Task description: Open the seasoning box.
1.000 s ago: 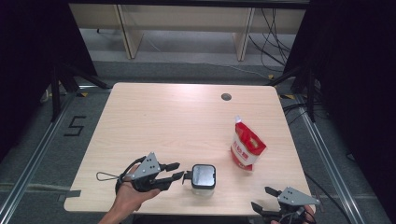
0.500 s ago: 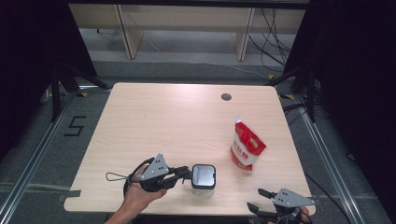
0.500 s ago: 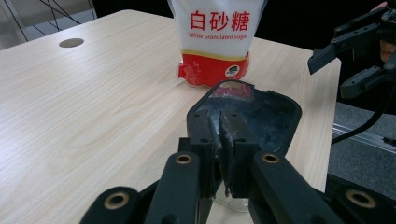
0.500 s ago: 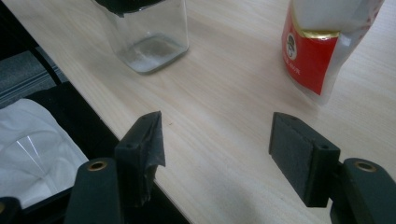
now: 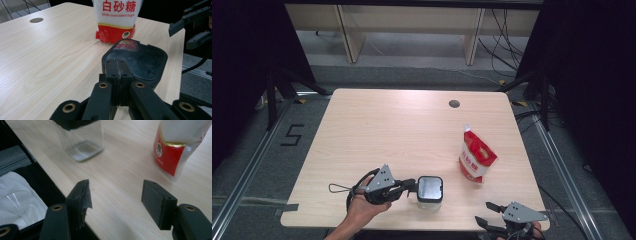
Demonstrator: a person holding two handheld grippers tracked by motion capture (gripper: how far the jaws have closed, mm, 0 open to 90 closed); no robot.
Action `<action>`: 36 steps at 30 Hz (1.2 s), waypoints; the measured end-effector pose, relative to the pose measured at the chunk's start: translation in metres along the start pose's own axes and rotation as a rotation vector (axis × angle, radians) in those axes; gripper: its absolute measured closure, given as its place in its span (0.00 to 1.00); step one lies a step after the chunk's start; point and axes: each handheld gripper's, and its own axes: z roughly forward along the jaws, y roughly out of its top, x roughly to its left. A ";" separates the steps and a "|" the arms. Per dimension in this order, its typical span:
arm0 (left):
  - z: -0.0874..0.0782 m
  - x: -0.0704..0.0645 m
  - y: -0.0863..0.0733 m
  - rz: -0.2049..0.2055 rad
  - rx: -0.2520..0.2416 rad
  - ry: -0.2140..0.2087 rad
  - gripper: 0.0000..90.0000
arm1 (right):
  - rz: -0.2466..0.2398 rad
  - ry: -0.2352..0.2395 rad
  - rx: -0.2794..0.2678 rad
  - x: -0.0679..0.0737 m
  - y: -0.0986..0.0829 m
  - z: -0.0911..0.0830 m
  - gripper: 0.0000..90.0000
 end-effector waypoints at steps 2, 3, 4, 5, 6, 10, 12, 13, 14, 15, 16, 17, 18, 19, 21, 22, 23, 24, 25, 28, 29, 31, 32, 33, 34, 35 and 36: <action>0.000 0.000 0.000 0.006 0.000 -0.002 0.99 | -0.008 0.009 -0.001 0.000 0.000 0.001 0.45; 0.000 0.000 0.000 -0.004 -0.003 -0.001 0.99 | -0.008 0.009 -0.001 0.000 0.000 0.001 0.45; 0.000 0.000 -0.001 -0.016 -0.006 0.000 0.99 | -0.002 0.011 -0.001 0.000 0.001 0.001 0.45; 0.000 0.000 -0.001 -0.006 -0.007 0.000 0.99 | -0.003 0.020 -0.006 0.001 0.001 0.002 0.45; 0.000 0.000 -0.001 -0.008 -0.009 0.001 0.99 | -0.006 0.007 -0.006 0.002 0.002 0.001 0.45; 0.000 0.000 -0.002 -0.022 -0.013 -0.004 0.99 | 0.016 0.015 -0.003 0.004 0.003 0.002 0.45; 0.000 0.000 -0.002 -0.019 -0.016 -0.002 0.99 | -0.018 0.022 -0.013 0.003 0.005 0.004 0.46; 0.000 0.000 -0.002 -0.018 -0.016 -0.003 0.99 | -0.013 0.033 -0.011 0.004 0.006 0.005 0.49; 0.000 0.000 -0.002 -0.018 -0.016 -0.003 0.99 | -0.013 0.033 -0.011 0.004 0.006 0.005 0.49; 0.000 0.000 -0.003 -0.017 -0.016 -0.004 0.99 | -0.031 0.044 -0.024 0.004 0.007 0.008 0.49; 0.000 -0.001 -0.003 -0.013 -0.018 0.004 0.99 | -0.027 0.038 -0.013 0.006 0.008 0.008 0.53; 0.000 -0.001 -0.003 -0.013 -0.018 0.004 0.99 | -0.027 0.038 -0.013 0.006 0.008 0.008 0.53; 0.000 -0.001 -0.003 -0.013 -0.018 0.002 0.99 | -0.022 0.049 -0.017 0.007 0.009 0.009 0.54; 0.000 0.000 -0.003 -0.016 -0.019 0.001 0.99 | -0.040 0.046 -0.025 0.007 0.010 0.009 0.57; 0.000 0.000 -0.003 -0.020 -0.020 -0.006 0.99 | -0.057 0.049 -0.047 0.008 0.013 0.010 0.61; 0.000 0.000 -0.003 -0.017 -0.020 -0.004 0.99 | -0.041 0.053 -0.056 0.009 0.014 0.009 0.63; -0.001 -0.001 -0.004 -0.034 -0.025 0.001 0.99 | -0.060 0.059 -0.087 0.007 0.016 0.011 0.69; -0.001 -0.001 -0.004 -0.034 -0.025 0.001 0.99 | -0.060 0.059 -0.087 0.007 0.016 0.011 0.69; 0.000 0.001 -0.003 -0.009 -0.027 -0.007 0.99 | -0.060 0.052 -0.086 0.007 0.018 0.011 0.71; 0.000 -0.001 -0.004 -0.033 -0.035 0.001 0.99 | -0.057 0.049 -0.106 0.009 0.022 0.013 0.77; 0.000 -0.001 -0.004 -0.035 -0.031 0.005 0.99 | -0.057 0.049 -0.106 0.009 0.022 0.013 0.77; 0.000 -0.002 -0.005 -0.059 -0.038 -0.003 0.99 | -0.103 0.055 -0.119 0.008 0.027 0.018 0.80; 0.000 -0.002 -0.005 -0.059 -0.038 -0.003 0.99 | -0.103 0.055 -0.119 0.008 0.027 0.018 0.80; -0.001 0.000 -0.005 -0.032 -0.029 0.003 0.99 | -0.100 0.065 -0.125 0.010 0.028 0.021 0.82; -0.001 0.000 -0.005 -0.032 -0.029 0.003 0.99 | -0.100 0.065 -0.125 0.010 0.028 0.021 0.82; -0.001 0.000 -0.005 -0.035 -0.029 0.002 0.99 | -0.113 0.064 -0.123 0.010 0.031 0.024 0.84; -0.001 0.001 -0.005 -0.039 -0.034 -0.005 0.99 | -0.113 0.064 -0.123 0.010 0.031 0.024 0.84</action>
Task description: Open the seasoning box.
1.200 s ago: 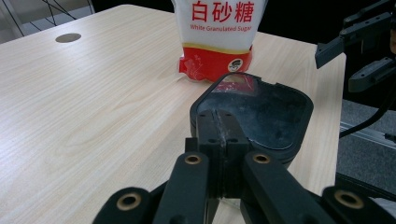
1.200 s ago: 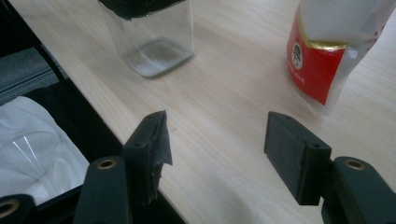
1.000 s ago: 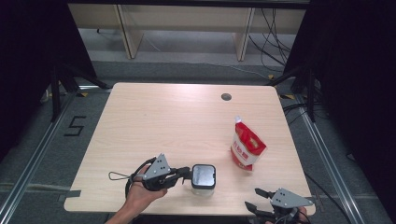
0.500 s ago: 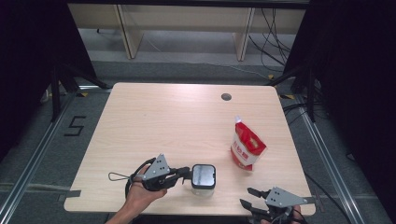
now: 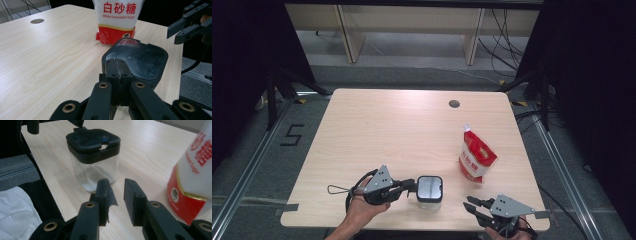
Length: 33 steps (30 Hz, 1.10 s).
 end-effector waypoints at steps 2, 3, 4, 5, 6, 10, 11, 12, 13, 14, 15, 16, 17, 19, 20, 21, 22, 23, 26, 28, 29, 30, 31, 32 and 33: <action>0.000 0.000 0.000 0.000 -0.002 0.000 0.99 | -0.021 0.010 -0.008 0.000 0.004 0.004 0.88; 0.000 0.000 0.000 0.001 -0.002 0.002 0.99 | -0.021 0.010 -0.008 0.000 0.004 0.004 0.88; 0.000 -0.001 0.000 0.000 -0.004 0.003 0.99 | -0.023 0.014 -0.013 0.000 0.005 0.006 0.89; 0.000 0.000 0.000 0.016 -0.003 -0.002 0.99 | -0.023 0.020 -0.016 0.000 0.007 0.009 0.90; 0.000 0.000 0.000 0.016 -0.003 -0.002 0.99 | -0.023 0.020 -0.016 0.000 0.007 0.009 0.90; 0.000 -0.001 -0.001 0.001 -0.002 0.006 0.99 | -0.043 0.033 -0.009 0.000 0.011 0.017 0.92; 0.000 -0.001 -0.001 0.002 -0.005 0.004 0.99 | -0.042 0.035 -0.010 0.000 0.013 0.019 0.92; 0.000 -0.001 -0.001 0.001 -0.006 0.002 0.99 | -0.043 0.043 -0.007 0.002 0.015 0.022 0.93; 0.000 -0.001 -0.001 0.001 -0.006 0.002 0.99 | -0.043 0.043 -0.007 0.002 0.015 0.022 0.93; 0.000 0.000 -0.001 0.000 -0.008 0.003 0.99 | -0.059 0.046 -0.008 0.001 0.016 0.024 0.93; 0.000 0.000 -0.001 0.000 -0.007 0.005 0.99 | -0.056 0.060 -0.008 0.002 0.017 0.028 0.93; 0.000 0.000 -0.001 0.000 -0.007 0.005 0.99 | -0.056 0.060 -0.008 0.002 0.017 0.028 0.93; 0.000 0.000 -0.001 0.001 -0.007 0.004 0.99 | -0.066 0.051 -0.003 0.003 0.018 0.028 0.94; 0.000 0.000 -0.001 -0.004 -0.008 0.002 0.99 | -0.067 0.058 0.001 0.004 0.018 0.029 0.94; 0.000 0.000 -0.001 -0.010 -0.008 -0.001 0.99 | -0.068 0.061 -0.002 0.004 0.019 0.031 0.95; 0.000 0.000 -0.001 -0.010 -0.008 -0.001 0.99 | -0.068 0.061 -0.002 0.004 0.019 0.031 0.95; 0.000 0.000 -0.001 -0.009 -0.007 -0.002 0.99 | -0.072 0.061 -0.004 0.005 0.020 0.032 0.95; 0.000 0.000 -0.001 -0.009 -0.007 -0.002 0.99 | -0.072 0.061 -0.004 0.005 0.020 0.032 0.95; 0.000 0.000 -0.001 -0.008 -0.008 0.000 0.99 | -0.087 0.062 -0.012 0.005 0.022 0.034 0.96; 0.000 0.000 -0.002 -0.021 -0.009 -0.002 0.99 | -0.093 0.074 -0.005 0.006 0.023 0.036 0.98; 0.000 0.000 -0.002 -0.021 -0.009 -0.002 0.99 | -0.102 0.071 -0.010 0.006 0.024 0.036 0.98; 0.000 0.000 -0.002 -0.023 -0.008 -0.001 0.99 | -0.095 0.074 -0.005 0.007 0.025 0.037 0.98; 0.000 0.000 -0.002 -0.020 -0.008 -0.001 0.99 | -0.095 0.074 -0.005 0.007 0.025 0.037 0.98; 0.000 0.000 -0.002 -0.019 -0.003 -0.005 0.99 | -0.091 0.077 -0.015 0.008 0.025 0.038 0.99; 0.000 0.000 -0.002 -0.019 -0.003 -0.005 0.99 | -0.091 0.077 -0.015 0.008 0.025 0.038 0.99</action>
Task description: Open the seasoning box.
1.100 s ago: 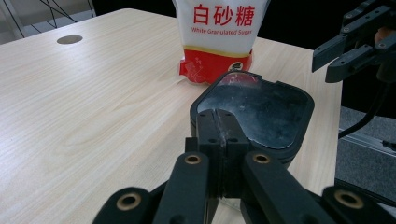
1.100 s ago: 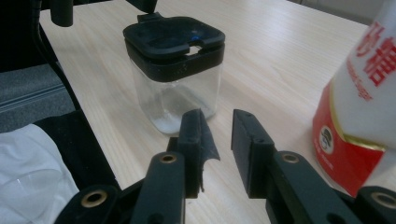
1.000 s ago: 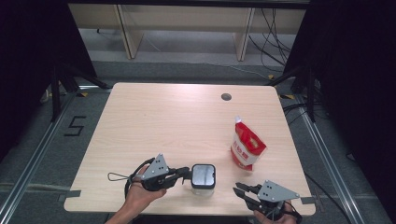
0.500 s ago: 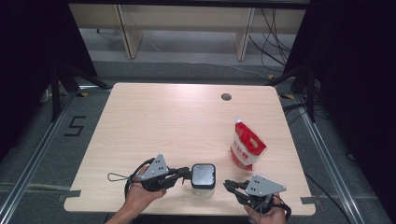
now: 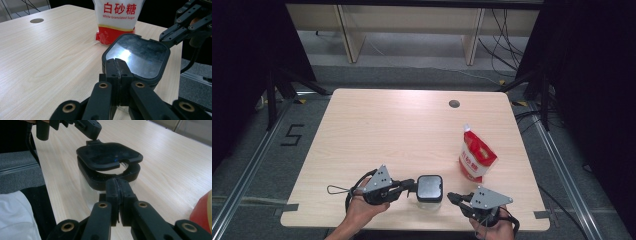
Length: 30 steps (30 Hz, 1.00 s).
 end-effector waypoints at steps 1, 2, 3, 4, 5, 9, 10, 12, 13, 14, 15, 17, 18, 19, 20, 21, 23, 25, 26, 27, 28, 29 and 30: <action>0.000 0.001 0.000 0.012 -0.004 0.000 0.99 | -0.012 0.004 0.004 0.000 0.001 0.001 0.99; 0.000 0.001 0.000 0.012 -0.004 0.000 0.99 | -0.012 0.004 0.004 0.000 0.001 0.001 0.99; 0.000 0.000 0.000 0.011 -0.003 0.002 0.99 | -0.012 0.006 0.017 0.001 0.002 0.002 1.00; 0.000 0.000 0.000 0.011 -0.003 0.003 0.99 | -0.016 0.008 0.015 0.001 0.002 0.003 1.00; 0.000 0.000 0.000 0.011 -0.003 0.003 0.99 | -0.016 0.008 0.015 0.001 0.002 0.003 1.00; 0.000 0.001 0.000 0.011 -0.002 0.002 0.99 | -0.031 0.013 0.027 0.003 0.004 0.005 1.00; 0.000 0.001 0.000 0.011 -0.003 0.002 0.99 | -0.034 0.014 0.026 0.003 0.005 0.006 1.00; 0.000 0.001 0.000 0.009 -0.004 0.000 0.99 | -0.028 0.004 0.018 0.003 0.005 0.006 1.00; 0.000 0.001 0.000 0.009 -0.004 0.000 0.99 | -0.035 0.008 0.017 0.003 0.005 0.007 1.00; 0.000 0.001 0.000 0.010 -0.005 0.000 0.99 | -0.033 0.014 0.019 0.004 0.006 0.007 1.00; 0.000 0.001 0.000 0.011 -0.004 0.001 0.99 | -0.031 0.019 0.017 0.004 0.006 0.008 1.00; 0.000 0.001 -0.001 0.006 -0.006 0.001 0.99 | -0.035 0.021 0.017 0.004 0.007 0.009 1.00; 0.000 0.001 -0.001 0.004 -0.007 0.000 0.99 | -0.040 0.020 0.019 0.005 0.007 0.010 1.00; 0.000 0.001 -0.001 0.005 -0.007 -0.001 0.99 | -0.040 0.020 0.019 0.005 0.007 0.010 1.00; 0.000 0.001 0.000 0.009 -0.005 -0.001 0.99 | -0.043 0.021 0.021 0.005 0.008 0.011 1.00; 0.000 0.001 0.000 0.010 -0.005 0.001 0.99 | -0.037 0.020 0.022 0.006 0.009 0.011 1.00; 0.000 0.001 0.000 0.010 -0.006 -0.003 0.99 | -0.036 0.025 0.024 0.006 0.010 0.012 1.00; 0.000 0.002 0.000 0.019 -0.006 -0.005 0.99 | -0.043 0.024 0.024 0.006 0.011 0.012 1.00; 0.000 0.001 0.000 0.010 -0.006 -0.002 0.99 | -0.041 0.019 0.018 0.006 0.012 0.012 1.00; 0.000 0.001 -0.001 0.003 -0.007 0.000 0.98 | -0.043 0.020 0.019 0.006 0.013 0.012 1.00; 0.000 0.001 -0.001 0.000 -0.008 0.001 0.98 | -0.043 0.020 0.019 0.006 0.013 0.012 1.00; -0.001 0.001 -0.001 -0.013 -0.006 0.002 0.95 | -0.048 0.021 0.021 0.006 0.015 0.011 1.00; -0.001 0.003 -0.001 -0.003 -0.007 -0.003 0.93 | -0.065 0.020 0.016 0.005 0.015 0.011 1.00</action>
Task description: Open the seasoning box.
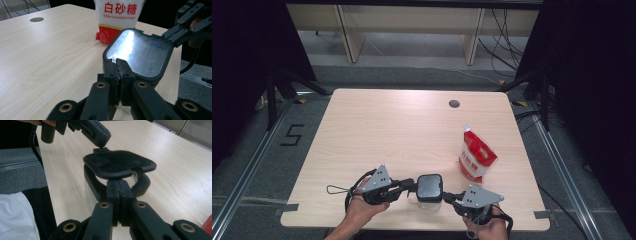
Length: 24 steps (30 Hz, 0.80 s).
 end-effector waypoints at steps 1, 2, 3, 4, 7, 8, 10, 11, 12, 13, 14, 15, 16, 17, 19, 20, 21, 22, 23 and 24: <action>-0.001 0.001 0.000 -0.006 0.003 -0.004 0.93 | 0.000 0.000 0.000 0.000 0.000 0.000 1.00; -0.002 0.005 0.000 -0.036 -0.005 -0.015 0.86 | 0.021 -0.003 -0.008 0.001 0.001 0.001 1.00; -0.002 0.005 0.000 -0.036 -0.005 -0.015 0.85 | 0.021 -0.003 -0.008 0.001 0.001 0.001 1.00; -0.005 0.008 0.000 -0.040 -0.016 -0.033 0.83 | 0.029 0.001 -0.010 0.001 0.001 0.000 1.00; -0.009 0.010 0.000 -0.044 -0.021 -0.027 0.79 | 0.026 0.005 -0.011 0.000 0.003 0.000 1.00; -0.016 0.012 -0.001 -0.038 -0.019 -0.020 0.75 | 0.023 0.005 -0.020 0.000 0.004 0.000 1.00; -0.019 0.014 -0.001 -0.029 -0.022 -0.023 0.73 | 0.024 -0.002 -0.026 0.000 0.004 0.000 1.00; -0.023 0.015 -0.002 -0.030 -0.019 -0.025 0.71 | 0.024 0.005 -0.016 0.000 0.006 -0.001 1.00; -0.027 0.018 -0.004 -0.021 -0.009 -0.039 0.70 | 0.019 0.019 -0.029 0.000 0.006 0.001 1.00; -0.027 0.018 -0.004 -0.021 -0.009 -0.039 0.67 | 0.019 0.019 -0.029 0.000 0.006 0.001 1.00; -0.029 0.018 -0.007 -0.001 0.022 -0.032 0.65 | 0.017 0.003 -0.020 0.000 0.007 0.000 1.00; -0.029 0.018 -0.007 -0.001 0.022 -0.032 0.64 | 0.017 0.003 -0.020 0.000 0.007 0.000 1.00; -0.028 0.020 -0.011 0.029 0.046 -0.035 0.62 | 0.020 0.000 -0.029 0.000 0.008 0.001 1.00; -0.028 0.020 -0.011 0.029 0.046 -0.035 0.62 | 0.020 0.000 -0.029 0.000 0.008 0.001 1.00; -0.026 0.020 -0.014 0.047 0.058 -0.029 0.60 | 0.018 0.003 -0.036 0.000 0.009 0.001 1.00; -0.023 0.021 -0.017 0.055 0.071 -0.035 0.60 | 0.020 0.001 -0.035 0.000 0.010 0.001 1.00; -0.023 0.021 -0.017 0.055 0.071 -0.035 0.60 | 0.020 0.001 -0.035 0.000 0.010 0.001 1.00; -0.021 0.021 -0.018 0.065 0.076 -0.037 0.60 | 0.013 0.005 -0.028 -0.001 0.011 0.001 1.00; -0.020 0.022 -0.019 0.081 0.083 -0.045 0.60 | 0.013 0.005 -0.028 -0.001 0.011 0.001 1.00; -0.019 0.021 -0.021 0.070 0.081 -0.053 0.60 | 0.012 0.005 -0.031 -0.001 0.011 0.001 1.00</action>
